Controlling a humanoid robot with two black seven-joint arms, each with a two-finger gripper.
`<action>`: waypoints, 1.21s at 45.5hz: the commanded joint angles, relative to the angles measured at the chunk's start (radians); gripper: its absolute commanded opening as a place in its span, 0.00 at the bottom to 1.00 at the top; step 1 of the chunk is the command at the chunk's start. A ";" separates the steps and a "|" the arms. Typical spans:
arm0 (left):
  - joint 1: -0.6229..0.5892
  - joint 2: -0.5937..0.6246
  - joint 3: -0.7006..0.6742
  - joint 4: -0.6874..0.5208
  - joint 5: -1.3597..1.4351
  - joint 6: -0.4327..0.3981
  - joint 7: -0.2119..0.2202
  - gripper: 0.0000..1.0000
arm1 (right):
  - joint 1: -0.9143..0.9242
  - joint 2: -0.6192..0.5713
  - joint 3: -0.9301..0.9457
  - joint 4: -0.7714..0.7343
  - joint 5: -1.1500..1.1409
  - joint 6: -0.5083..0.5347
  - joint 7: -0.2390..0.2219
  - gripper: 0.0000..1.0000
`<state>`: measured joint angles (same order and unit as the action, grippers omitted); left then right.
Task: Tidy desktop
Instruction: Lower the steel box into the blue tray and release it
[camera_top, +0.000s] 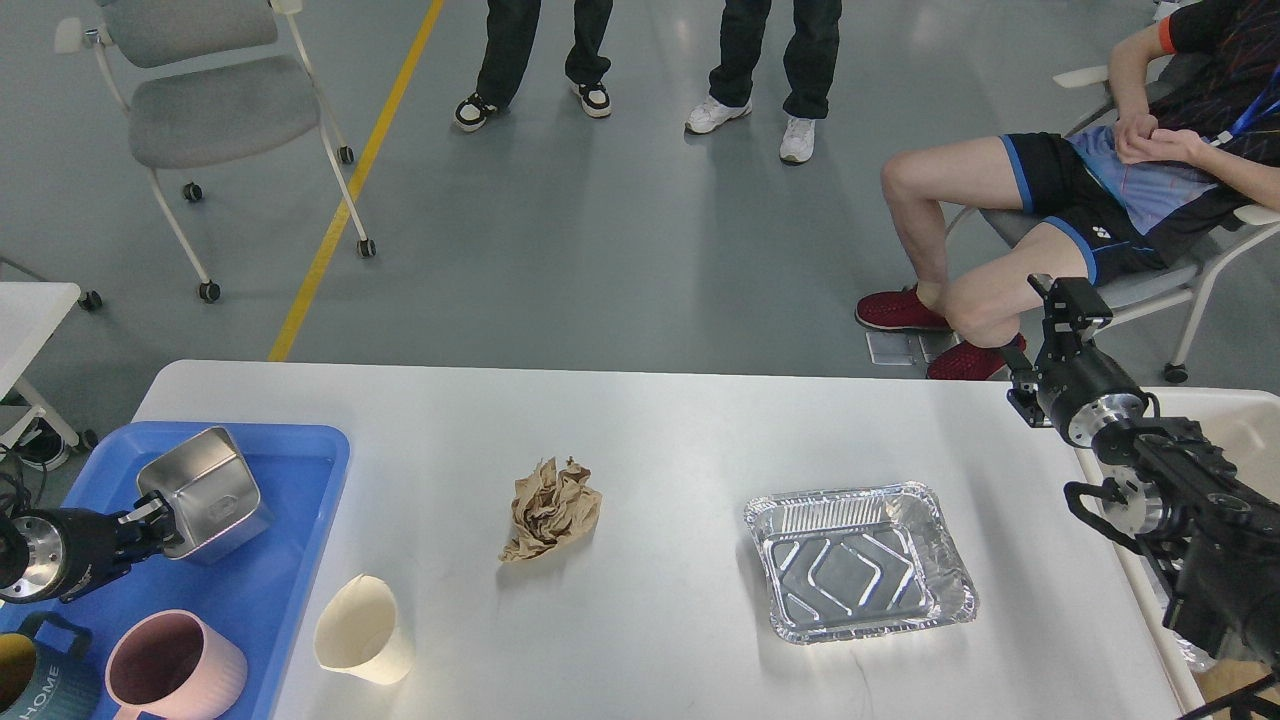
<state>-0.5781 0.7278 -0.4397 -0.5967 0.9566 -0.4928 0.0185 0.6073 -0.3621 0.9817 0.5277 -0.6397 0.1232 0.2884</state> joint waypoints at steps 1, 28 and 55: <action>0.003 0.002 -0.001 0.000 -0.002 0.000 0.005 0.07 | 0.002 0.000 0.000 0.000 0.000 0.000 0.000 1.00; 0.003 0.004 -0.001 0.000 -0.021 0.039 0.005 0.94 | 0.003 0.002 0.000 0.003 0.000 0.000 0.000 1.00; 0.001 0.005 0.001 0.000 -0.021 0.008 0.006 0.97 | 0.003 0.002 0.000 0.003 0.000 -0.001 0.000 1.00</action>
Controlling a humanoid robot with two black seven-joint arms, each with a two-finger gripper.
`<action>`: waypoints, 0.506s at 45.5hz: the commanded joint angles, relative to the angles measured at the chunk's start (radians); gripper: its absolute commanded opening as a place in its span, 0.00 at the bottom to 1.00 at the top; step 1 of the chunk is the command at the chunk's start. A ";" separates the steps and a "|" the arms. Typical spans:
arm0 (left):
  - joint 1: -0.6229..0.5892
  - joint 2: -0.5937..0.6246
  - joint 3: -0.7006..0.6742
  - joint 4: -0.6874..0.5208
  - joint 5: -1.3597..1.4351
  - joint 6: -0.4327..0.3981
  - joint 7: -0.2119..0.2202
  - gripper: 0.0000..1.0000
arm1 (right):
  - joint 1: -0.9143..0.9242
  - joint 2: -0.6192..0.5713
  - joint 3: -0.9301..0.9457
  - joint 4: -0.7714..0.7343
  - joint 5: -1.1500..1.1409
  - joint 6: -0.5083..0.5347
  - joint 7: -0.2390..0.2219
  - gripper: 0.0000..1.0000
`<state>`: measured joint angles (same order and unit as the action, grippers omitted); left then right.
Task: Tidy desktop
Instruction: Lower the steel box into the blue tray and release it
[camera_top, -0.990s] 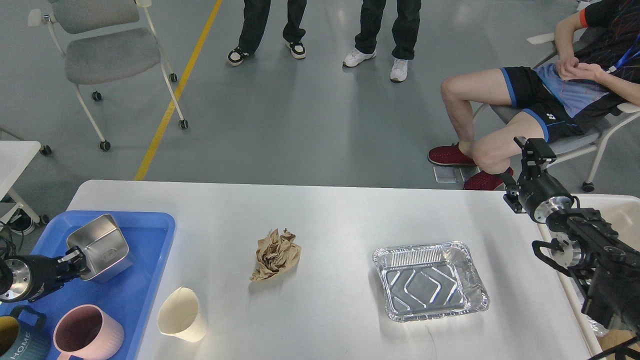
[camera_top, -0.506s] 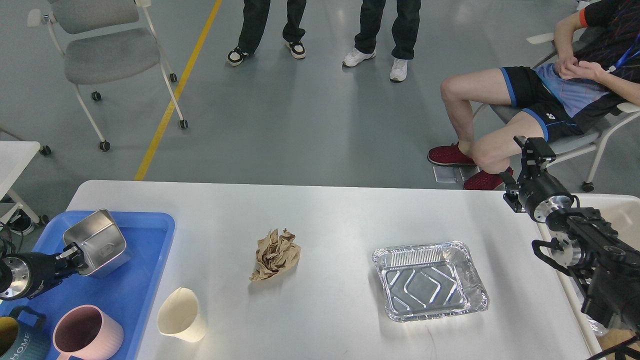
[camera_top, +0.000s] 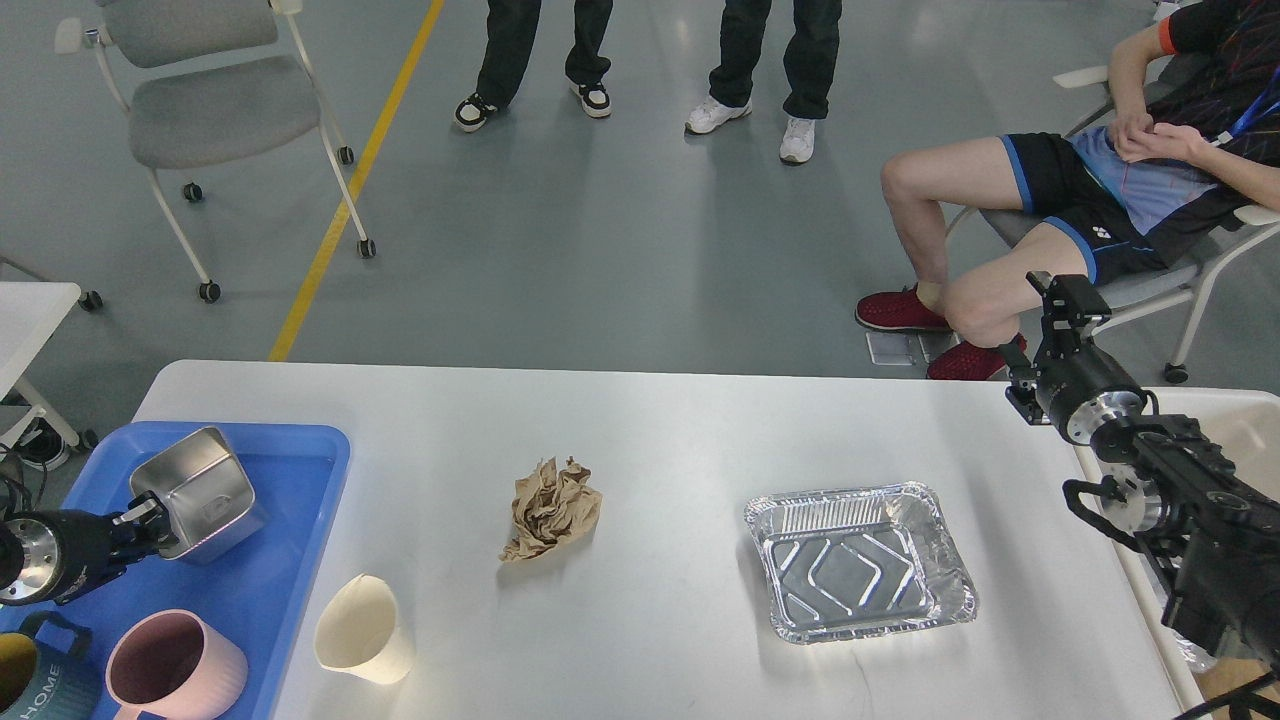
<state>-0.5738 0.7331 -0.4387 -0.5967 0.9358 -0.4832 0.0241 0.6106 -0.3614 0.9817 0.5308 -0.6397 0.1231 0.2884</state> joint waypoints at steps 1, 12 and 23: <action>-0.003 0.002 0.000 0.000 0.000 -0.002 0.000 0.97 | 0.000 -0.001 0.000 0.000 0.000 0.000 0.000 1.00; -0.003 0.000 0.000 0.000 -0.002 -0.002 0.000 0.97 | 0.000 -0.001 0.000 0.000 0.000 0.000 0.000 1.00; -0.003 0.000 -0.002 0.000 -0.002 0.000 0.000 0.97 | 0.001 0.001 0.000 0.001 0.000 0.000 0.000 1.00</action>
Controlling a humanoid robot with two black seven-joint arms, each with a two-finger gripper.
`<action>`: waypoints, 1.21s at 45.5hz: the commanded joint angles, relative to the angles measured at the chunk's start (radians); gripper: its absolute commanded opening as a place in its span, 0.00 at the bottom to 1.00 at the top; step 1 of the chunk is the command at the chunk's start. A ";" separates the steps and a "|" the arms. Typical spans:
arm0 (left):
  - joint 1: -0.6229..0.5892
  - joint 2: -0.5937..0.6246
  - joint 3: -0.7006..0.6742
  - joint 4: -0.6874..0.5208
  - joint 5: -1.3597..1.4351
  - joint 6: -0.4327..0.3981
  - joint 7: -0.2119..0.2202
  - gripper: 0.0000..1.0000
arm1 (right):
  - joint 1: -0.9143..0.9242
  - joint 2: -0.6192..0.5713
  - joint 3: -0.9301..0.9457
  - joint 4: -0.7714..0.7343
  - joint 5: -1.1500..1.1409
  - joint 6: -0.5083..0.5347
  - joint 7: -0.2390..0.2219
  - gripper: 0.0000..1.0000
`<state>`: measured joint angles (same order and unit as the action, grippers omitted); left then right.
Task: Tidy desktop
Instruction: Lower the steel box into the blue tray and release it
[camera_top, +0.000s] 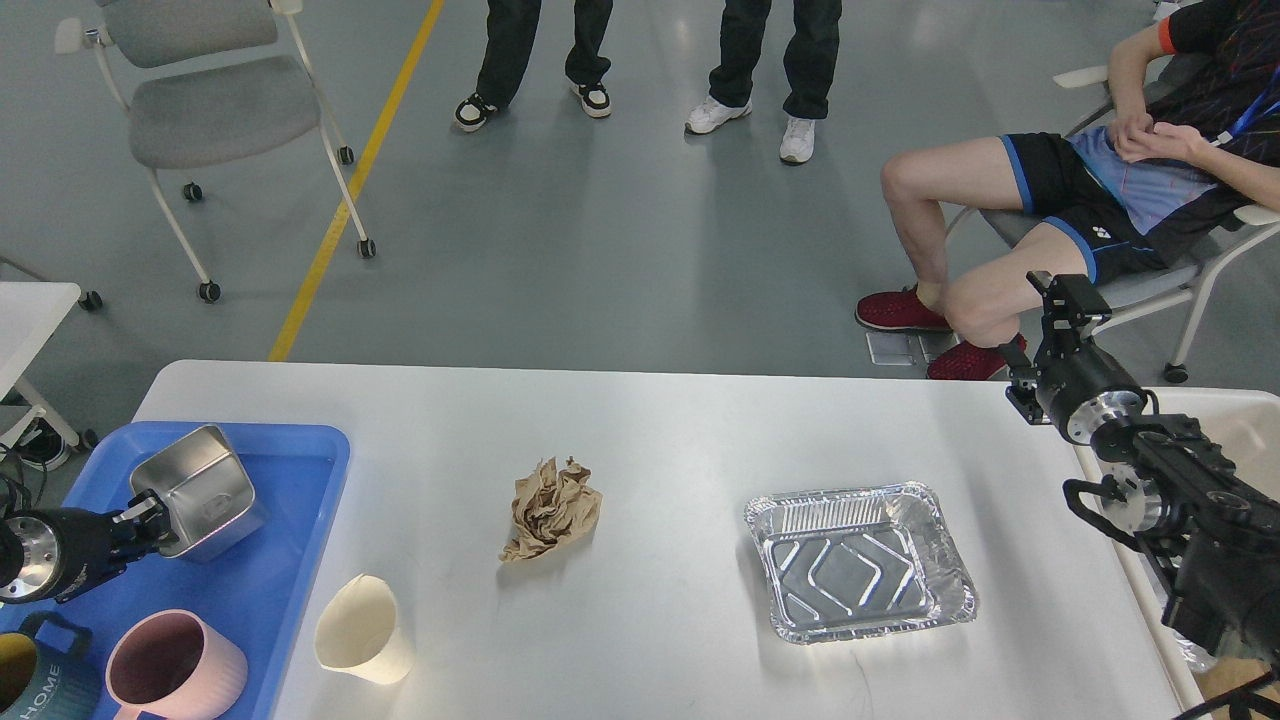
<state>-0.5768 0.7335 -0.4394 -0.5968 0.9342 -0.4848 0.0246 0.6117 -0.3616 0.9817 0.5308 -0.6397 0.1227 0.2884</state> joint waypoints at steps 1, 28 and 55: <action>0.000 0.000 0.001 0.000 0.000 0.000 0.000 0.97 | 0.000 0.001 -0.001 0.001 0.000 0.000 0.000 1.00; -0.014 0.021 -0.015 -0.001 -0.057 -0.035 0.000 0.97 | 0.006 0.001 0.000 0.005 0.000 0.000 0.000 1.00; -0.296 0.133 -0.015 -0.159 -0.067 -0.120 0.037 0.97 | 0.016 0.006 -0.001 0.008 0.000 -0.005 -0.002 1.00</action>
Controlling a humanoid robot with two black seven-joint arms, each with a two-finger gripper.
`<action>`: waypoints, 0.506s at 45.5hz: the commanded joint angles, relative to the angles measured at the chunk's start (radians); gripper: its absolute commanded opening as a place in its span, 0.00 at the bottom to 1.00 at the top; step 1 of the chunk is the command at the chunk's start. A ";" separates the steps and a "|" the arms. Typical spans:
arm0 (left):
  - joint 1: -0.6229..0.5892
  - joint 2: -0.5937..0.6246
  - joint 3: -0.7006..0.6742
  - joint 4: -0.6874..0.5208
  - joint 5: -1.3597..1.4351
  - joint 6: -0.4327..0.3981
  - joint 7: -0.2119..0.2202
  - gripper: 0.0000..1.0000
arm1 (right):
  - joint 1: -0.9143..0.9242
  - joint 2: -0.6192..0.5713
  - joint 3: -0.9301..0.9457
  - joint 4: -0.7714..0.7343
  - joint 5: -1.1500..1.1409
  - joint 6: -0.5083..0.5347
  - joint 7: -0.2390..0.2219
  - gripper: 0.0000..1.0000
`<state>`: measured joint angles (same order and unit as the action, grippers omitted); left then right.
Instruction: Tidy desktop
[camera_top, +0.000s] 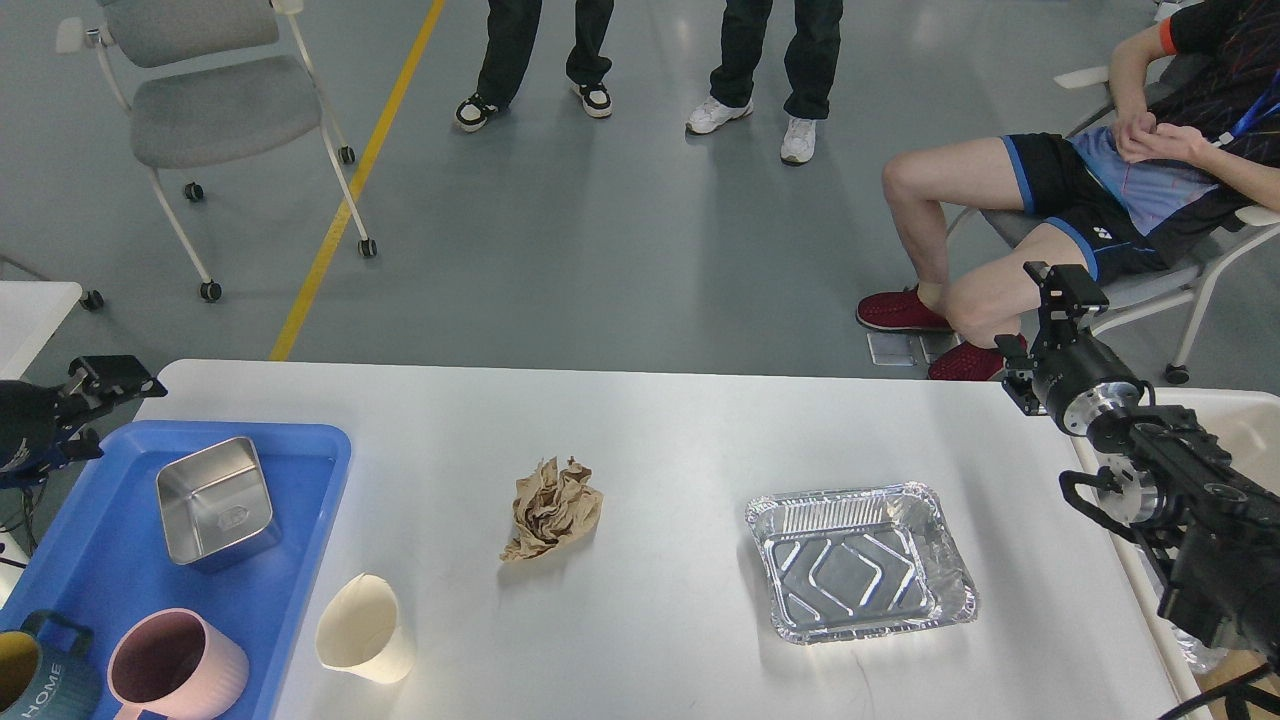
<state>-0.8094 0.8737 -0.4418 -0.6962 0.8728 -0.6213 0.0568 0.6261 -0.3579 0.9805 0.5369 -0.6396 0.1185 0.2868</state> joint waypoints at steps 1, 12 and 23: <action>-0.073 -0.008 -0.015 -0.074 -0.009 0.023 0.005 0.96 | 0.001 0.002 0.001 0.001 0.000 0.000 0.000 1.00; -0.119 -0.025 -0.017 -0.238 -0.170 0.170 -0.005 0.96 | -0.002 -0.001 0.001 0.001 0.000 0.000 0.000 1.00; -0.102 -0.031 0.003 -0.419 -0.179 0.264 0.011 0.96 | -0.002 -0.001 0.001 0.001 0.000 0.000 0.000 1.00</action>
<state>-0.9195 0.8441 -0.4443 -1.0381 0.6949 -0.3965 0.0639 0.6245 -0.3590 0.9805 0.5385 -0.6397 0.1180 0.2865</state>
